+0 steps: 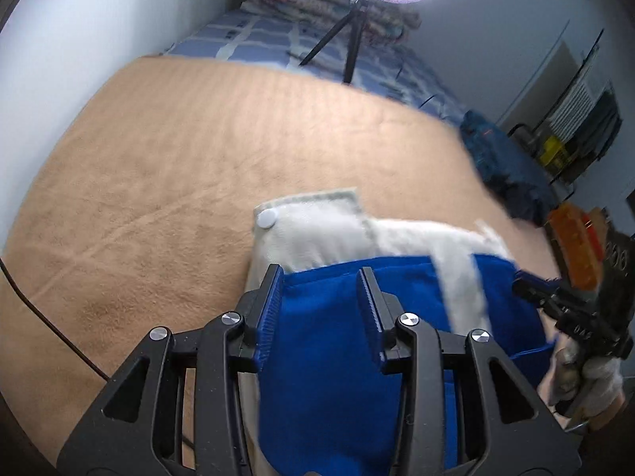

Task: Fold large clothes
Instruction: 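Open both tools and place them at the sides of the folded bundle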

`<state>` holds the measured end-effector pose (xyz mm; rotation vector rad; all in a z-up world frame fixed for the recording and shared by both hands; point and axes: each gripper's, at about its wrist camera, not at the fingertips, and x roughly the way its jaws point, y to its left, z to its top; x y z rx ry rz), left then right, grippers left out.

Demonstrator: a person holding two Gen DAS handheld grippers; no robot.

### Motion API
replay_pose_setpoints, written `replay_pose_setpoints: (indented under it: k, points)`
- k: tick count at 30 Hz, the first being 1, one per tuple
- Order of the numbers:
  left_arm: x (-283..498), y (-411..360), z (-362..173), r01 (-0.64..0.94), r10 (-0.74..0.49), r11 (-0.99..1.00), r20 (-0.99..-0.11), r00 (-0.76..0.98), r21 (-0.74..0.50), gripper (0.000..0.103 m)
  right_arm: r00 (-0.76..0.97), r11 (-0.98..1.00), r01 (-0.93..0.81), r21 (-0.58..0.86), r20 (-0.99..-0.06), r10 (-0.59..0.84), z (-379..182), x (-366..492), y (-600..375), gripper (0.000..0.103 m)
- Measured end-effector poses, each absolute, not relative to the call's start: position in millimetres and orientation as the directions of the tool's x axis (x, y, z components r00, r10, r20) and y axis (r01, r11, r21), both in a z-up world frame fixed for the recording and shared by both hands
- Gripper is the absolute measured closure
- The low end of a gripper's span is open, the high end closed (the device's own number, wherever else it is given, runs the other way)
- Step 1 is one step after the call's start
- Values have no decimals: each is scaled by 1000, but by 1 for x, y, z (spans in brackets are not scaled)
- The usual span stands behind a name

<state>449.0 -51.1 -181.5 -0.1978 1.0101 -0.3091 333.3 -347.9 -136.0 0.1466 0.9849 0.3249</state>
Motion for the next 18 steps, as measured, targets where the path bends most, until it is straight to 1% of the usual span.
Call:
replay_pose_setpoints:
  k: [2,3,4,5,6,8,10,12,14,18]
  points:
    - [454,-51,-194,147,-313,950,-819,481,-277,51,479,945,-182,273,-814,328,-149,338,-352,76]
    - [457,-46,-205,124,-318,947,-830,459,-295,41,460,946,-188,265,-827,323,-157,339,-351,76]
    - [459,-38,-214,89,-353,932,-827,438,-351,37,456,949,-212,233,-835,306,-160,337,-347,76]
    - [460,-31,-217,60,-381,917,-820,428,-395,35,460,952,-233,199,-840,288,-158,336,-343,76]
    - [460,-26,-216,40,-404,903,-813,418,-428,35,461,955,-246,167,-846,267,-153,334,-340,76]
    - [457,-22,-203,59,-394,910,-811,432,-411,35,473,951,-245,187,-833,286,-137,327,-345,76]
    - [447,-21,-184,106,-371,924,-796,478,-367,36,508,936,-245,253,-788,346,-114,314,-356,76]
    - [435,-19,-166,146,-407,910,-769,494,-387,36,528,906,-288,310,-738,420,-91,294,-363,76]
    - [419,-21,-151,190,-440,896,-746,500,-401,36,517,860,-382,339,-693,503,-73,272,-361,76]
    - [388,-36,-134,297,-476,879,-727,496,-373,36,440,772,-487,408,-649,621,-68,249,-340,76]
